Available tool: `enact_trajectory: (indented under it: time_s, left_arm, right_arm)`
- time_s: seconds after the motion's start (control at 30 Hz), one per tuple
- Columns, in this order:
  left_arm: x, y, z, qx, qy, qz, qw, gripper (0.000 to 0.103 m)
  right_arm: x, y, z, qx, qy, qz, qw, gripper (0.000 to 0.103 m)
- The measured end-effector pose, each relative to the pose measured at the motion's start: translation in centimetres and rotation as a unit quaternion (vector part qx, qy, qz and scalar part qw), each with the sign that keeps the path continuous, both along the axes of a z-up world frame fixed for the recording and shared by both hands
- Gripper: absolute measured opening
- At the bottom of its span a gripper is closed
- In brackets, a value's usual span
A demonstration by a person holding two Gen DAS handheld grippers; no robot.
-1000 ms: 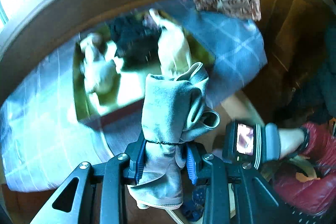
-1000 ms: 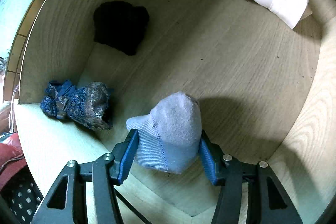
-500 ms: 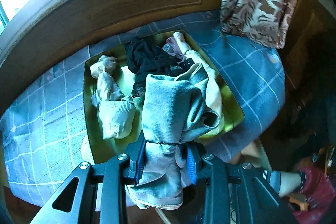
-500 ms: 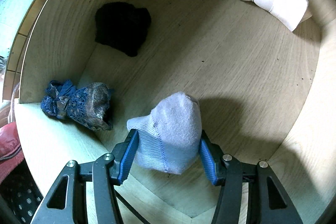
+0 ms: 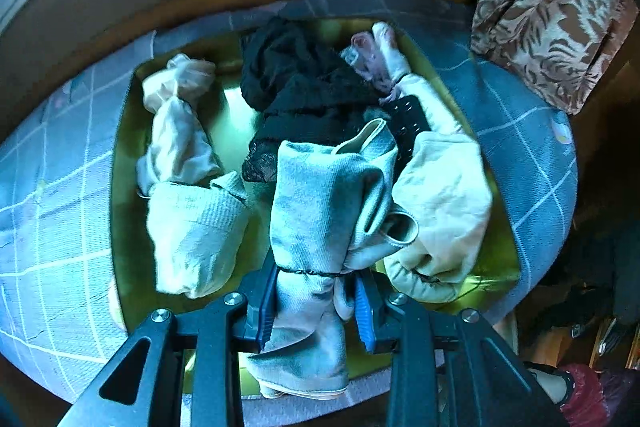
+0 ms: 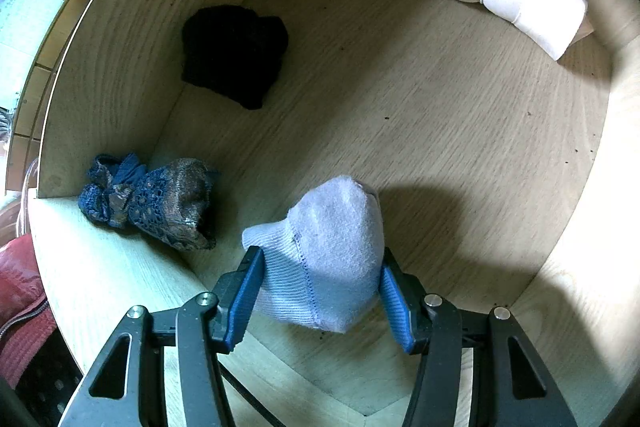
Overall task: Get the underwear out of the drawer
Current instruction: 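Lower the grey-blue cloth into the tin tray and open the left tool, then move the left tool back into the drawer toward the black knit cloth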
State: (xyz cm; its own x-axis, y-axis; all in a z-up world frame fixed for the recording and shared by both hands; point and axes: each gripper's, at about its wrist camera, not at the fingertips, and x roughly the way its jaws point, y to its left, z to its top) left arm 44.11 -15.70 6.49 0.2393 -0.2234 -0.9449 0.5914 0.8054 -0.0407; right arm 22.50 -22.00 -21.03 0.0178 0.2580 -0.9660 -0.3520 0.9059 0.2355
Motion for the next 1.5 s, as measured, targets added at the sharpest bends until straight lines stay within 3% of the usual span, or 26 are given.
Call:
enact_trajectory:
  time_s: [0.4,0.63,0.87,1.07,1.2,1.37,1.5]
  left_arm:
    - [0.7,-0.7,-4.0,0.032,0.028,0.005,0.9991,0.033]
    - [-0.3,-1.9,-4.7,0.06,0.003,-0.02,0.998,0.043]
    - [-1.7,-1.9,-1.2,0.019,-0.048,-0.022,0.9984,0.044]
    - [-5.0,0.5,3.1,-0.001,-0.128,-0.022,0.9915,0.044]
    - [-8.2,3.0,3.6,-0.019,-0.136,-0.042,0.9896,0.044]
    - [-13.8,4.2,-0.3,0.0,-0.102,-0.094,0.9903,0.044]
    - [-18.2,4.4,-6.6,0.04,-0.054,-0.122,0.9902,0.044]
  right_arm:
    - [0.0,0.1,0.0,0.001,0.001,0.0,1.0,0.057]
    - [0.0,0.0,0.1,0.001,0.001,0.0,1.0,0.058]
    - [0.0,0.0,0.4,0.003,0.003,0.001,1.0,0.058]
    - [0.0,0.1,0.4,0.003,0.002,0.002,1.0,0.058]
    - [0.0,0.2,0.3,0.003,0.002,0.003,1.0,0.058]
    - [0.1,0.3,0.3,0.001,0.001,0.004,1.0,0.058]
    - [0.1,0.4,0.4,0.001,0.001,0.004,1.0,0.058]
